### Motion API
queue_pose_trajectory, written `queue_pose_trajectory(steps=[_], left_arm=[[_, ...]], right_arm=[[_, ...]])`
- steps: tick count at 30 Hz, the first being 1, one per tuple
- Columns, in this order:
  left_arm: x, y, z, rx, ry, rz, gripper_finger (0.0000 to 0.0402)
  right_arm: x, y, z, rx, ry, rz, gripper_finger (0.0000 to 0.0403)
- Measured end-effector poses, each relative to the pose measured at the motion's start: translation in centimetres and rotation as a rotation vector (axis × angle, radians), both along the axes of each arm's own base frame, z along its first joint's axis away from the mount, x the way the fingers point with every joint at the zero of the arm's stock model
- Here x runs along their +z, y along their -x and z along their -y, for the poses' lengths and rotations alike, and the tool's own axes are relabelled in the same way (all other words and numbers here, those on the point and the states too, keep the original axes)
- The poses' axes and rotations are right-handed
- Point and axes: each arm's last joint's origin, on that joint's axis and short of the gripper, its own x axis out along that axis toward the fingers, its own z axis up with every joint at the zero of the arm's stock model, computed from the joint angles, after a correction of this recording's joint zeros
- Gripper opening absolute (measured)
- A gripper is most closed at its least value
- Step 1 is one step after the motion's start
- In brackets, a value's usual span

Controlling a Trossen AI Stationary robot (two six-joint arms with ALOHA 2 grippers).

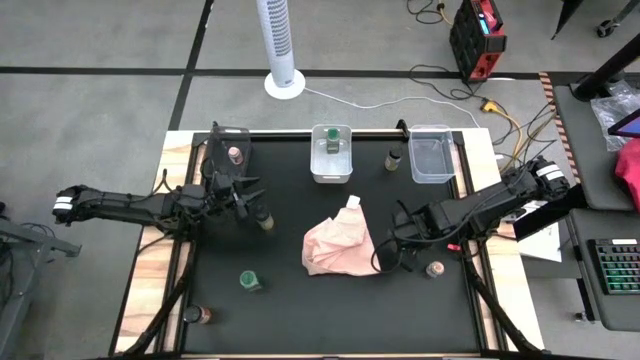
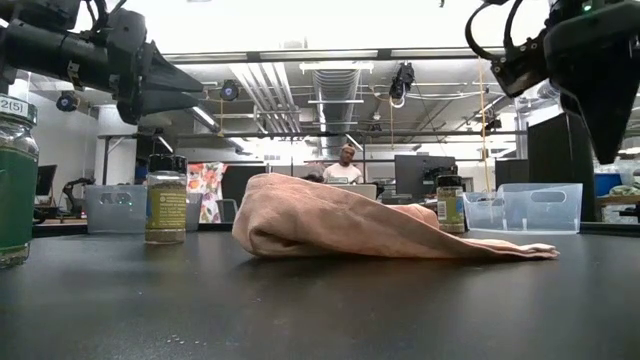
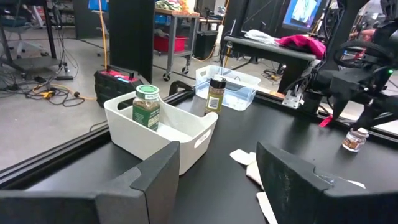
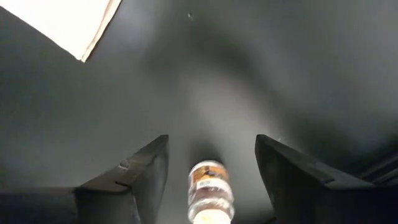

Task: Sort spices by type
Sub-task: Put the left black spice bottle into the transparent bin

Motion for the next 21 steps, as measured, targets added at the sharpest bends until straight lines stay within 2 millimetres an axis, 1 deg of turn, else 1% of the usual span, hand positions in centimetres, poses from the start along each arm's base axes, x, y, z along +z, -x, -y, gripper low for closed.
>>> queue_pose_trajectory(steps=[3,5,10,13,21], left_arm=[[0.0,0.0,0.0,0.002,0.016,0.008,0.0196],[0.0,0.0,0.0,0.003,0.028,0.015,0.0196],[0.1,0.0,0.1,-0.014,0.071,0.042,0.0197],[0.1,-0.1,0.3,-0.042,0.096,0.054,0.0197],[0.5,-0.2,1.8,-0.148,0.131,0.102,0.0197]], right_arm=[[0.0,0.0,0.0,0.067,0.050,0.023,0.0197],[0.0,-0.1,-0.1,0.122,0.100,0.044,0.0171],[0.1,-0.3,-0.4,0.238,0.197,0.101,0.0079],[0.2,-0.8,-0.8,0.308,0.262,0.167,0.0023],[0.3,-2.9,-1.6,0.503,0.343,0.405,0.0010]])
